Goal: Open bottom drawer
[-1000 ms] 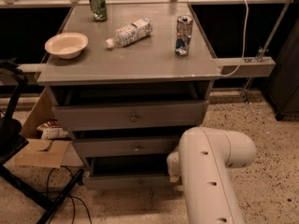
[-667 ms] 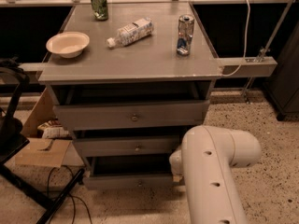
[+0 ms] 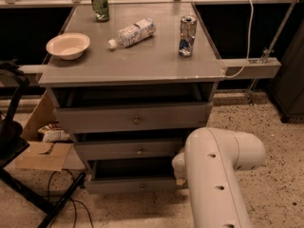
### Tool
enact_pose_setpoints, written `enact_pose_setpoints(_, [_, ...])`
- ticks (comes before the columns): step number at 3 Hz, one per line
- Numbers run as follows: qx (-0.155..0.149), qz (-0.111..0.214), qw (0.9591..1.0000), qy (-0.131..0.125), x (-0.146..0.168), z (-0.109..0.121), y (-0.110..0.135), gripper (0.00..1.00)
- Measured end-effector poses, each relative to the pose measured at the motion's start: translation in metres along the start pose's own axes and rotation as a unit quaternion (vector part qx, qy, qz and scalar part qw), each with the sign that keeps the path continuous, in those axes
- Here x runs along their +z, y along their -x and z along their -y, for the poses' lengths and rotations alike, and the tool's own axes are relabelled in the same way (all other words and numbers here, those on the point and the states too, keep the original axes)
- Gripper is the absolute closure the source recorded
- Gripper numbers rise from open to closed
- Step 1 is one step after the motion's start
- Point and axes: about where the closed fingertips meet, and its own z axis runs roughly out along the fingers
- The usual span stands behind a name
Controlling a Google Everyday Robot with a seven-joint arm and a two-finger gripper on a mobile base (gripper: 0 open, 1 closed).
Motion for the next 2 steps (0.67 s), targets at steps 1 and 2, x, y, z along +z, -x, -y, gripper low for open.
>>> enact_pose_setpoints(1, [0.007, -0.003, 0.9999, 0.009, -0.0003, -0.0123, -0.0025, 1.00])
enact_pose_setpoints(2, [0.007, -0.003, 0.9999, 0.009, -0.0004, -0.0124, 0.0000, 1.00])
